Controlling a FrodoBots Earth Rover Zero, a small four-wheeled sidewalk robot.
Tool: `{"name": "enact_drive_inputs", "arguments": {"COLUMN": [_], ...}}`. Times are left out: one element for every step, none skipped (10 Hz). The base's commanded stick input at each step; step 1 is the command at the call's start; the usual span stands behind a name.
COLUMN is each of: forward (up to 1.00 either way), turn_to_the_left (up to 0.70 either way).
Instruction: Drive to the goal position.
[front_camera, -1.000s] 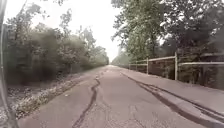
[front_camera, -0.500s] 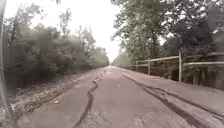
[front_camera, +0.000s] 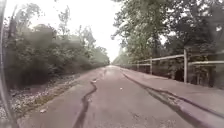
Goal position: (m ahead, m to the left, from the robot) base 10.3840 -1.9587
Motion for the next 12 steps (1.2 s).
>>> {"name": "enact_drive_inputs", "arguments": {"forward": [0.70, 0.70, 0.70, 0.70, 0.70, 0.70, 0.70, 0.70, 0.70, 0.70, 0.70, 0.70], "turn_to_the_left": [0.00, 0.00, 0.00, 0.00, 0.00, 0.00, 0.00, 0.00, 0.00, 0.00, 0.00, 0.12]}}
